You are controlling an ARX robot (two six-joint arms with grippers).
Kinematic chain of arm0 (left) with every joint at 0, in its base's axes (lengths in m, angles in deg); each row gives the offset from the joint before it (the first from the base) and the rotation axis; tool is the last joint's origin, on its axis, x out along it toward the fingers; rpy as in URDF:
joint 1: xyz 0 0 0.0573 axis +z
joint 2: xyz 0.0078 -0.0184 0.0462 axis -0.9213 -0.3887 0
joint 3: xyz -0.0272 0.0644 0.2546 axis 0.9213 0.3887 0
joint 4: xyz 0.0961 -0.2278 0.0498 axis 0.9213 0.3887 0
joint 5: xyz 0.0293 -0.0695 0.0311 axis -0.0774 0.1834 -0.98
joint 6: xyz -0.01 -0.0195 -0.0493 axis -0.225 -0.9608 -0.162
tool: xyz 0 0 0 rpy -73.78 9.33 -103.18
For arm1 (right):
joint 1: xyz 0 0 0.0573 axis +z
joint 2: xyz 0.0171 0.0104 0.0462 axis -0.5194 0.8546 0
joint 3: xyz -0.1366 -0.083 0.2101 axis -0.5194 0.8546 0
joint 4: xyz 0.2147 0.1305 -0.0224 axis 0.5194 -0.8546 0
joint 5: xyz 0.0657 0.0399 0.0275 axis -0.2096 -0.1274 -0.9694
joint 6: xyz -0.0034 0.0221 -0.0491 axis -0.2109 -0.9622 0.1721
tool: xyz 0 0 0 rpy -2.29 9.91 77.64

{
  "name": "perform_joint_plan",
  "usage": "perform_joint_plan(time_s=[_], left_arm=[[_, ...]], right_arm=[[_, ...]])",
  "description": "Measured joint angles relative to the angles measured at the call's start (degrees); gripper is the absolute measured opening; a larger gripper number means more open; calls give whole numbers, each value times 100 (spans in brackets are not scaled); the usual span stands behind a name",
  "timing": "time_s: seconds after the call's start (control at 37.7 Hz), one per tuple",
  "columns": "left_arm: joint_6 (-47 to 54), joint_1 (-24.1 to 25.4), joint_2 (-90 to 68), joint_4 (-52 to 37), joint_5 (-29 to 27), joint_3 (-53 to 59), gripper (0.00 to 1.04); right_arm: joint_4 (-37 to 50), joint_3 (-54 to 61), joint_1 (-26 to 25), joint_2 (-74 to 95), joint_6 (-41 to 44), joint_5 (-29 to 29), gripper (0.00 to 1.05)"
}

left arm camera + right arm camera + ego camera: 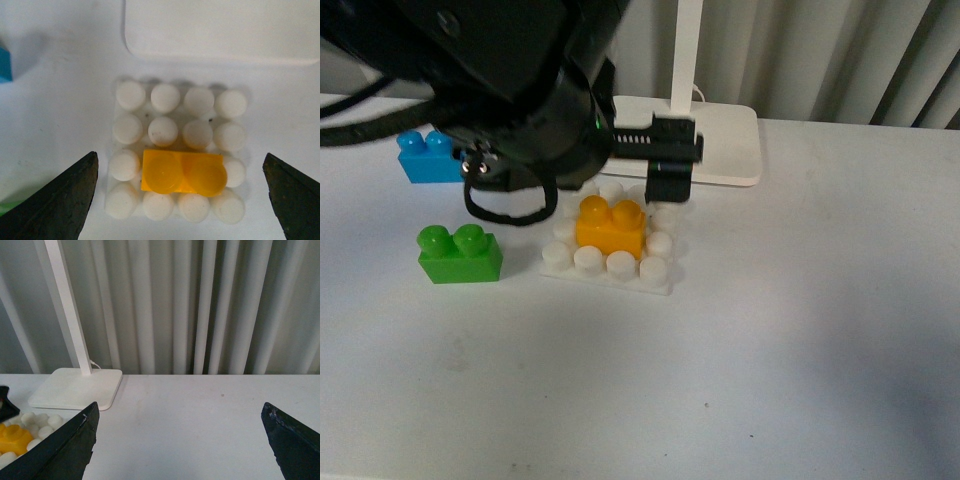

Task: Insert yellow block into base center

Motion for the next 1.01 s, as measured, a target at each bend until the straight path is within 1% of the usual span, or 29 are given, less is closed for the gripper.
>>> perform_joint_plan(time_s=[0.27, 0.32, 0.4, 0.48, 0.5, 0.56, 0.58, 0.61, 0.66, 0.72, 0.77, 0.85, 0.93, 0.98, 1.01], left_arm=[[-229, 461, 1429, -348, 120, 833, 98], [-356, 651, 1860, -518, 227, 1165, 98], [-608, 1075, 2697, -772, 428, 1759, 98], [-732, 1405, 3307, -957, 540, 2157, 98], [-693, 1458, 3405, -1027, 492, 2267, 98], [-304, 1558, 3539, -2020, 142, 2629, 91], [-74, 1604, 3580, -2538, 63, 2830, 87], [170, 1650, 3622, -3018, 59, 3032, 84], [772, 1749, 3735, -4111, 131, 3591, 73], [1255, 1849, 3945, -4745, 264, 4059, 60], [1478, 1932, 4205, -4870, 354, 4325, 49], [1657, 2090, 4631, -4896, 509, 4739, 30], [1698, 2186, 4852, -4876, 584, 4977, 17], [1716, 2258, 5071, -4826, 643, 5158, 6], [1733, 2306, 5224, -4784, 688, 5261, 4]], right_arm=[[0, 0, 0, 0, 0, 0, 95], [0, 0, -2, 0, 0, 0, 95], [0, 0, 0, 0, 0, 0, 95], [0, 0, -2, 0, 0, 0, 95], [0, 0, -2, 0, 0, 0, 95], [0, 0, 0, 0, 0, 4, 95], [0, 0, 0, 0, 0, 0, 95], [0, 0, -2, 0, 0, -2, 95], [0, 0, 0, 0, 0, -13, 95], [0, 0, -2, 0, 0, -13, 95], [0, 0, 0, 0, 0, -4, 95], [0, 0, -2, 0, 0, -7, 95], [0, 2, -2, 0, 0, -9, 95], [0, 0, 0, 0, 0, -11, 95], [0, 0, 0, 0, 0, -11, 95]])
